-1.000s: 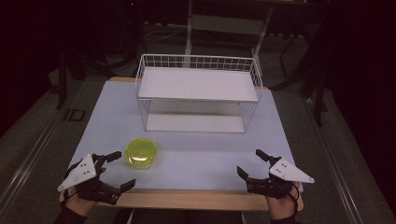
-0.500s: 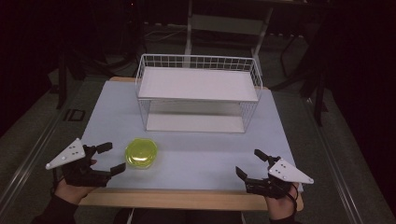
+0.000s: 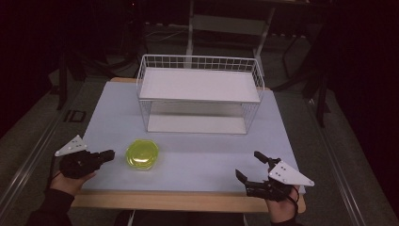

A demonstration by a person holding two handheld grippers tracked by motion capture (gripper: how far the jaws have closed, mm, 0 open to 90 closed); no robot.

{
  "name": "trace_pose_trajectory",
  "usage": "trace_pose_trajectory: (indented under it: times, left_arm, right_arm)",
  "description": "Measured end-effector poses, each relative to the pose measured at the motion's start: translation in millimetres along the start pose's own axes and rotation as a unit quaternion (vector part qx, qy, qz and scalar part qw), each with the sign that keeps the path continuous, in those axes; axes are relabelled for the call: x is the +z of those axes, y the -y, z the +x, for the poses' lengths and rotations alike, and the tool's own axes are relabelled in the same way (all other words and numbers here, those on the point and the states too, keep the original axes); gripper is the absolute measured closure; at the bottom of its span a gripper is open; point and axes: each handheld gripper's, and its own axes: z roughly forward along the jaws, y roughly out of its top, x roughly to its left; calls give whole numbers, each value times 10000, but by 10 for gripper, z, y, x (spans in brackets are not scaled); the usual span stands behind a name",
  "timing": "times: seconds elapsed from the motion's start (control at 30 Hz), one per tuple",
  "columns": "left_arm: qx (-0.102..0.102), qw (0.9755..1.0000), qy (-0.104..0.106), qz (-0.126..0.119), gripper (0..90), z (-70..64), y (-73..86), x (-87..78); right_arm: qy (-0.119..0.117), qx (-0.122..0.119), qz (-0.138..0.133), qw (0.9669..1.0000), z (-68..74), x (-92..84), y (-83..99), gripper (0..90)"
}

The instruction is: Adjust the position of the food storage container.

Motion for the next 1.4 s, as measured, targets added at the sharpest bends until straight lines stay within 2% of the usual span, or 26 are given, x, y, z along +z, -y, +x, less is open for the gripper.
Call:
trace_pose_trajectory:
  times: [0.13,0.23,0.47,0.57,0.87,1.03,1.2,1.27,1.33,1.4]
  left_arm:
    - [-71,9987,-121,485,900,32,67,150]
    - [-74,9977,-105,664,900,25,67,247]
    - [-37,9947,269,993,900,-89,41,510]
    - [20,9932,324,1116,900,-142,42,590]
    - [-2,9910,507,1238,900,-298,31,708]
    - [104,9895,672,1277,900,-460,-27,821]
    - [156,9876,796,1344,900,-562,-62,882]
    - [177,9882,721,1342,900,-556,-63,859]
    - [102,9889,646,1332,900,-510,-55,826]
    - [-5,9903,449,1316,900,-439,-45,793]
  right_arm:
    - [-8,-13,16,10000,3,2,2,133]
    - [-40,16,35,10000,-1,14,5,133]
    - [-85,49,90,9999,-6,29,16,134]
    - [-86,54,98,9999,-7,28,16,134]
    - [-90,32,123,9999,-7,32,17,134]
    - [-82,23,126,9999,-4,30,15,135]
    - [-103,41,123,9999,-9,22,16,135]
    - [-110,37,121,9999,-11,19,15,136]
    - [-109,40,120,9999,-14,18,16,136]
    - [-112,41,128,9998,-15,18,15,136]
